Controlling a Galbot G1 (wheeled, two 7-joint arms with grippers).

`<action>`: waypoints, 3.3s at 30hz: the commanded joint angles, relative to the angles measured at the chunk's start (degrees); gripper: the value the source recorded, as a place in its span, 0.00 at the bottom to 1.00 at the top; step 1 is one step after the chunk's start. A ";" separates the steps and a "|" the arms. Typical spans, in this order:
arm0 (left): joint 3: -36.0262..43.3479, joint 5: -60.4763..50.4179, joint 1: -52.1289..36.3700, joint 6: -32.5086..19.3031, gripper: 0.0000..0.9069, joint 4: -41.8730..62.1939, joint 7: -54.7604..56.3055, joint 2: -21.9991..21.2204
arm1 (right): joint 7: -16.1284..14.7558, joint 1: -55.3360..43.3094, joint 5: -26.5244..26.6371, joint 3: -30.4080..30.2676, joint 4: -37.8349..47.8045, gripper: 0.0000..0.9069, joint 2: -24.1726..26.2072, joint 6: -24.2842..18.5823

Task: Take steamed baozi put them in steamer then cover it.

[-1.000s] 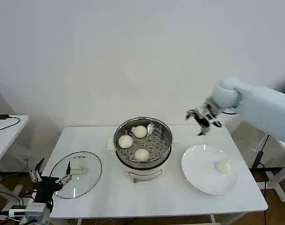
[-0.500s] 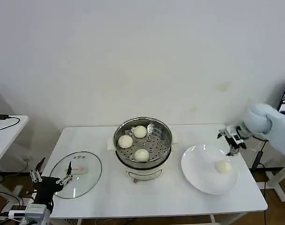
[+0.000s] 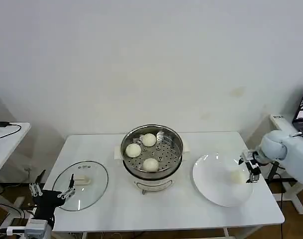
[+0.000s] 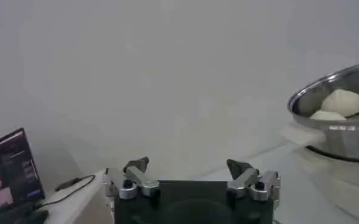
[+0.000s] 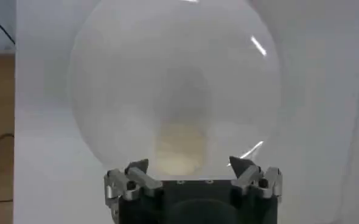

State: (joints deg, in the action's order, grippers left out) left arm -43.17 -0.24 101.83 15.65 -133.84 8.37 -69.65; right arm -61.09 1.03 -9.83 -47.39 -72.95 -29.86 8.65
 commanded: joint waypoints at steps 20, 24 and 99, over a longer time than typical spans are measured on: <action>-0.61 0.05 0.61 0.03 1.00 -0.41 -0.03 0.08 | 0.76 5.41 -2.96 5.36 10.05 0.84 -7.99 0.41; -0.64 0.07 0.57 0.03 1.00 -0.45 -0.04 0.04 | 0.81 5.46 -3.10 5.35 10.11 0.74 -7.95 0.69; -0.02 -0.96 -3.60 0.14 1.00 1.27 0.01 -0.17 | 14.91 -28.13 33.54 -26.85 -0.71 0.69 -36.20 29.33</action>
State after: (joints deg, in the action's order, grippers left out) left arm -43.19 -1.22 98.29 15.77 -132.51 8.39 -69.80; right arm -46.49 -28.87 24.47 -73.97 -74.73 -65.27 36.62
